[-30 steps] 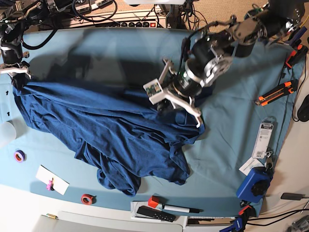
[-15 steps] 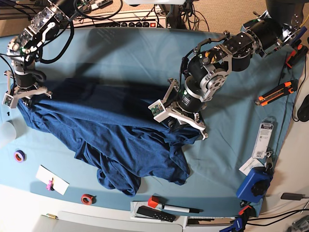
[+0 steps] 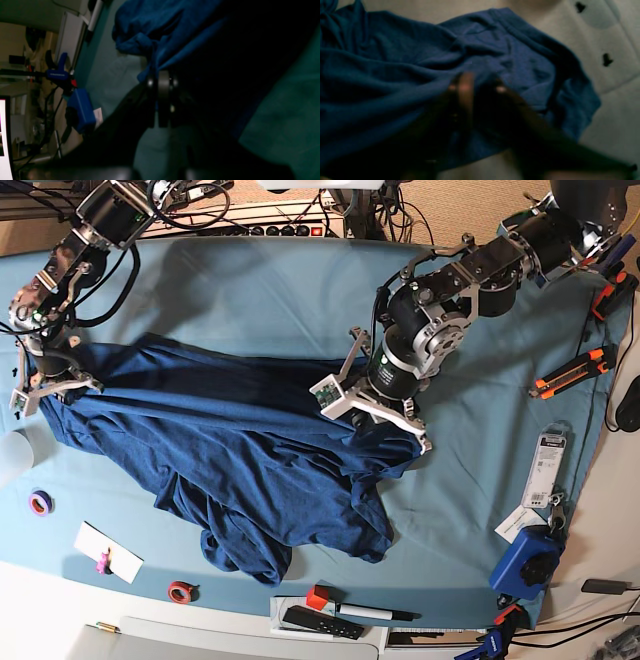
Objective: Layout the t-shirt on the table in an organized manner, then fold the t-shirt properly
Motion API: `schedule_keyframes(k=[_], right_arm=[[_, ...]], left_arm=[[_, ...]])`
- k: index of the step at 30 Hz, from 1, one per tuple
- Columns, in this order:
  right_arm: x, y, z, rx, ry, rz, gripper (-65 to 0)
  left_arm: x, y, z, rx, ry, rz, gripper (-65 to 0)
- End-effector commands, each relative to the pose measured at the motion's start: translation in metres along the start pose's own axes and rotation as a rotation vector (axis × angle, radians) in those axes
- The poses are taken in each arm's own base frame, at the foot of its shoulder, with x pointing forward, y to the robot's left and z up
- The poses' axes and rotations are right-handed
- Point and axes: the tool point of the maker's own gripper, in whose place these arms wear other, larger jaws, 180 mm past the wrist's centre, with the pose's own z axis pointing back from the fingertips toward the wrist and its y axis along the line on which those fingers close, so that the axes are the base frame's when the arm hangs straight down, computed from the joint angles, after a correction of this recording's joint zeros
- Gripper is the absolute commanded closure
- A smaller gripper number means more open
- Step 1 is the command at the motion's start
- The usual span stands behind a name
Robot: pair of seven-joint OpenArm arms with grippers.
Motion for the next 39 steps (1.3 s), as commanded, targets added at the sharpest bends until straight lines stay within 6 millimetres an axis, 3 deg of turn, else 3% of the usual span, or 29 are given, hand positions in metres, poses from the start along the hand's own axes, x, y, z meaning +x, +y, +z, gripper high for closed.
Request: schedule_keyframes(k=[1, 2, 4, 6, 11, 16, 22, 25, 28, 32, 35, 39], right_arm=[[0.022, 0.001, 0.003, 0.024, -0.06, 0.024, -22.9], [0.021, 0.004, 0.004, 0.042, -0.05, 0.035, -26.1], [0.019, 0.006, 0.004, 0.065, -0.031, 0.036, -26.6], [0.021, 0.005, 0.006, 0.078, -0.022, 0.029, -26.6], [0.03, -0.014, 0.018, 0.093, -0.065, -0.102, -26.6], [0.029, -0.054, 0.048, 0.115, -0.161, -0.378, -26.6], [-0.015, -0.102, 0.083, 0.017, -0.214, -0.63, -26.5], [-0.035, -0.111, 0.087, -0.046, -0.192, -0.662, -26.5], [-0.037, -0.112, 0.084, -0.072, -0.197, -0.677, -26.5], [-0.026, -0.102, 0.07, -0.073, -0.194, -0.661, -26.5], [-0.022, -0.084, 0.049, -0.032, -0.162, -0.66, -26.5], [-0.037, -0.065, 0.017, 0.028, -0.103, -0.733, -26.5]], left_arm=[[0.01, 0.015, 0.002, 0.047, -0.036, -0.002, 0.0], [0.01, 0.015, 0.002, 0.047, -0.037, -0.002, -1.3], [0.01, 0.015, 0.002, 0.046, -0.037, -0.001, -17.0], [0.01, 0.016, 0.002, 0.055, -0.037, 0.012, -26.6], [0.01, 0.02, 0.002, 0.074, -0.037, 0.038, -27.0], [0.01, 0.019, 0.002, 0.073, -0.037, 0.04, -27.0], [0.01, 0.018, 0.002, 0.065, -0.038, 0.044, -27.0], [0.01, 0.016, 0.002, 0.055, -0.038, 0.051, -27.0], [0.009, 0.013, 0.003, 0.05, -0.034, 0.053, -27.0], [0.004, 0.004, 0.004, 0.032, -0.021, 0.058, -27.0], [0.003, 0.003, 0.004, 0.029, -0.019, 0.06, -27.0], [0.003, 0.003, 0.004, 0.03, -0.019, 0.059, -27.0]])
